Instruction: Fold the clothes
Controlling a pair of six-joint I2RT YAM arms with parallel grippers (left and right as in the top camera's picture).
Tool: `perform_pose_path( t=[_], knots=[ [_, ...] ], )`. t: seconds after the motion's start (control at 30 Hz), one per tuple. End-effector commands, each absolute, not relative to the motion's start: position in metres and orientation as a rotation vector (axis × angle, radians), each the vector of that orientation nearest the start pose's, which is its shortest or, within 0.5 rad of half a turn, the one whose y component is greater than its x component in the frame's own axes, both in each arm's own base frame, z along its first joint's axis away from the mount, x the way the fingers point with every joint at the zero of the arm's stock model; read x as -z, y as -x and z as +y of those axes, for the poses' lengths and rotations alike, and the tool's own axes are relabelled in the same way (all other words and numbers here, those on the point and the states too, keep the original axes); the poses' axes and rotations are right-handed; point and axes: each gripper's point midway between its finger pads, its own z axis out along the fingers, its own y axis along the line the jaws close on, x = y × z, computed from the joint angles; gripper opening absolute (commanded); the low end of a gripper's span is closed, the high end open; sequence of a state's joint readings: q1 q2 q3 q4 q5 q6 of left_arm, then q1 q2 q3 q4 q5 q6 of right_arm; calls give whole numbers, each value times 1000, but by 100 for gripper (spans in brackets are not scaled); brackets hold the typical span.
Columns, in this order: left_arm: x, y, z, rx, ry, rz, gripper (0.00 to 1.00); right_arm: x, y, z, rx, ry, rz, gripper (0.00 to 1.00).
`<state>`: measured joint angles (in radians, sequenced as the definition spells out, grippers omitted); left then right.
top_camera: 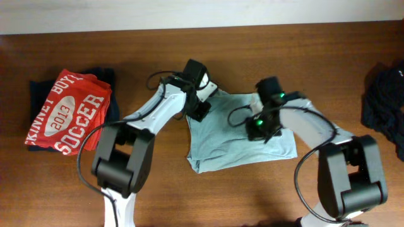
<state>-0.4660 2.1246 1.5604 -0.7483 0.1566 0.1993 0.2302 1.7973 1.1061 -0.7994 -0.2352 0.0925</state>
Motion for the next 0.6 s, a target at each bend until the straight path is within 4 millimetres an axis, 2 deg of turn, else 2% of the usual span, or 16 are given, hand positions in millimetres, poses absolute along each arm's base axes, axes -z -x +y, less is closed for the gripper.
perform_pose_path(
  t=[0.0,0.1,0.17,0.2,0.23,0.47,0.57],
  knots=[
    [-18,-400,-233,272,-1035,2694,7,-7,-297,130,-416,356,3041,5],
    [-18,-407,-229,223,-1023,2681,8,-2,-294,126,-373,353,3049,5],
    [-17,-410,-227,198,-1018,2676,8,0,-294,113,-276,291,3073,6],
    [-15,-411,-226,198,-1015,2680,9,2,-291,101,-191,183,3108,6],
    [-13,-411,-225,196,-1015,2685,9,3,-288,98,-164,149,3125,5],
    [15,-412,-212,184,-1017,2739,8,3,-264,84,-49,-9,3227,4],
    [17,-417,-201,151,-990,2752,7,3,-257,76,21,-51,3253,4]
  ],
)
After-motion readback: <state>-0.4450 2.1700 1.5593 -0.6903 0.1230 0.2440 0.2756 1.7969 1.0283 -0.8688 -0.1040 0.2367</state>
